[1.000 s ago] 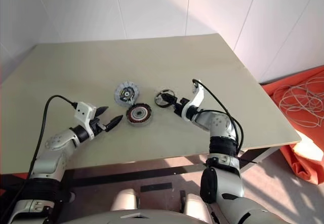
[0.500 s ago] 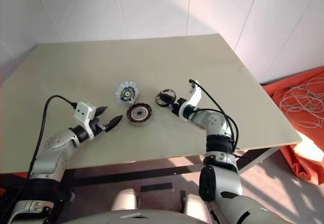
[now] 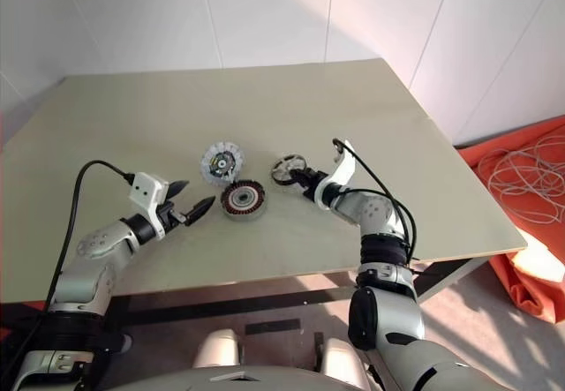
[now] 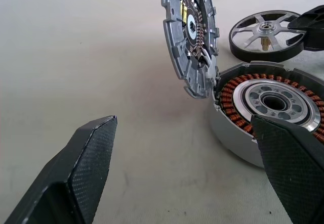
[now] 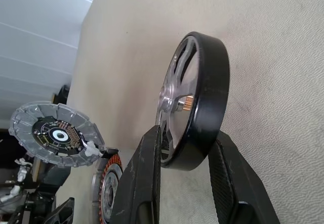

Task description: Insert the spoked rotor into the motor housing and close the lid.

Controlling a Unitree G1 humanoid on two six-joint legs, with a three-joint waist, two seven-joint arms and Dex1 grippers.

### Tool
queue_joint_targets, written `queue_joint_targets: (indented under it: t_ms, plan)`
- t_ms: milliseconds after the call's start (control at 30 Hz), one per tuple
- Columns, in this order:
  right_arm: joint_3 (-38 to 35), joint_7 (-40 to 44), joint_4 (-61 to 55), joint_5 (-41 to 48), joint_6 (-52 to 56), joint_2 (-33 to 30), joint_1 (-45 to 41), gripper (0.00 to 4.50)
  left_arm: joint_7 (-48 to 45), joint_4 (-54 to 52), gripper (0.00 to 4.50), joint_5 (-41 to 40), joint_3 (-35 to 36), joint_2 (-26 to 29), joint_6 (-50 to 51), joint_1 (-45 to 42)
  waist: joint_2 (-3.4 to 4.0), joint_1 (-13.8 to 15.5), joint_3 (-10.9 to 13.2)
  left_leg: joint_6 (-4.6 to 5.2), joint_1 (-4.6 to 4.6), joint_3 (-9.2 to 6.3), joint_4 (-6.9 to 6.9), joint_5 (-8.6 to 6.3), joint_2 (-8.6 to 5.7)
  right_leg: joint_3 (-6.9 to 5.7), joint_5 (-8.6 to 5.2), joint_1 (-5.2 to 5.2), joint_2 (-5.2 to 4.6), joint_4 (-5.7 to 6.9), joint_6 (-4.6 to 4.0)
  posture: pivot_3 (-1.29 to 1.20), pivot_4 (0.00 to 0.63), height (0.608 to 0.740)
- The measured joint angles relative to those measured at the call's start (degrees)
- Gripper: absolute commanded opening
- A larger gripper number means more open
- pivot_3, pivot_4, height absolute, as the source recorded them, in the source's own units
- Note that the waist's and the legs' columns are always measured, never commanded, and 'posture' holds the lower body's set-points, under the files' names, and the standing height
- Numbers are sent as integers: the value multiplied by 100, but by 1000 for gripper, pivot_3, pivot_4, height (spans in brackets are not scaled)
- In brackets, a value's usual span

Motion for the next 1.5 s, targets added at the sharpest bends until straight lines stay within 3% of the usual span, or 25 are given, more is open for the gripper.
queue_joint_targets:
  t_ms: [233,333,400,733,900,1033,1233,1500]
  plan:
    - [-273,-123,4,200,160,-7,-114,1485,-1,10,4500,2,0,0,-8,0,0,0,0,0,0,0,0,0,0,0,0,0,0,0,0,0,0,740]
    - [-349,-234,90,206,159,-41,-214,947,-8,33,4500,5,0,0,-33,0,0,0,0,-1,0,0,0,0,0,0,0,0,0,0,0,0,0,740]
    - [-375,-242,139,214,143,-52,-237,325,-10,61,4500,6,0,-1,-59,-2,0,0,0,-1,0,0,0,0,0,0,0,0,0,0,0,0,0,740]
    - [-623,-467,259,421,174,-3,-334,305,-32,98,4500,13,0,-1,-79,-28,0,1,0,-3,1,0,1,2,0,0,0,0,0,2,0,0,0,740]
    - [-1685,-942,338,1606,579,102,-750,305,-48,157,4500,12,2,-1,-132,-26,2,1,1,-3,-3,1,-3,2,0,1,0,-7,1,2,0,0,0,740]
    - [-2009,-1479,137,2420,1086,145,-947,305,-57,247,4500,13,2,-1,-197,-24,1,1,1,-4,-1,0,-11,3,0,-2,4,-7,2,1,8,0,0,740]
    - [-1948,-2137,-285,3081,1772,371,-672,305,-87,342,4500,19,3,0,-310,-5,2,10,1,-8,-3,1,-21,4,-1,-4,9,-12,2,-1,17,0,0,740]
    - [-1537,-2573,-398,3318,1905,705,-244,305,-87,354,4500,21,3,18,-300,47,2,9,1,-22,-12,0,-22,13,-1,-4,10,-25,1,1,19,0,0,740]
